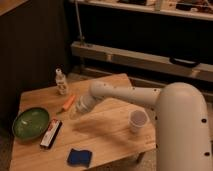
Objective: Pick up the ceramic cup
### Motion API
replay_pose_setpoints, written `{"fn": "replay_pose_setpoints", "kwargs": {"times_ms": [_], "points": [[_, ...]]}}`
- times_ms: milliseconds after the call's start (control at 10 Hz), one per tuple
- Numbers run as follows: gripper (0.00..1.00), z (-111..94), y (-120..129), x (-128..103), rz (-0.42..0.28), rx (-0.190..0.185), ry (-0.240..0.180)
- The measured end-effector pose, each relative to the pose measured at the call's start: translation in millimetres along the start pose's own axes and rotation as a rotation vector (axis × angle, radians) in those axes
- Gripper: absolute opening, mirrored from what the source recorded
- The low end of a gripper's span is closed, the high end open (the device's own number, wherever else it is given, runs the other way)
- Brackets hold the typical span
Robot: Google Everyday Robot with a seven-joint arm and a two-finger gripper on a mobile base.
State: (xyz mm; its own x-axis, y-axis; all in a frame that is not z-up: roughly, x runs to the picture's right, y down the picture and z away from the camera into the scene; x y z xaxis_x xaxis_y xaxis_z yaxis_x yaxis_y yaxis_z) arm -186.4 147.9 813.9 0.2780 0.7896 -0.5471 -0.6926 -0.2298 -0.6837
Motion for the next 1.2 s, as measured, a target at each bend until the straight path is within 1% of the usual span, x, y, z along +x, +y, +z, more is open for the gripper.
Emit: {"fn": "replay_pose_setpoints", "kwargs": {"times_ms": [600,800,900,1000,1100,1200], "points": [[0.10,0.0,0.0,0.0,0.000,0.000,0.000],[0.10,-1.6,1.0,-0.2,-0.003,0.011,-0.005],[0.10,-9.4,0.4,-0.7,-0.007,0.038,-0.019],[0.10,-25.5,-0.8,-0.9,-0.007,0.068,-0.039],[0.10,-42.8,1.0,-1.3,-0.007,0.090,-0.058],[0.10,-66.9,2.6,-1.7,-0.001,0.119,-0.078]]}}
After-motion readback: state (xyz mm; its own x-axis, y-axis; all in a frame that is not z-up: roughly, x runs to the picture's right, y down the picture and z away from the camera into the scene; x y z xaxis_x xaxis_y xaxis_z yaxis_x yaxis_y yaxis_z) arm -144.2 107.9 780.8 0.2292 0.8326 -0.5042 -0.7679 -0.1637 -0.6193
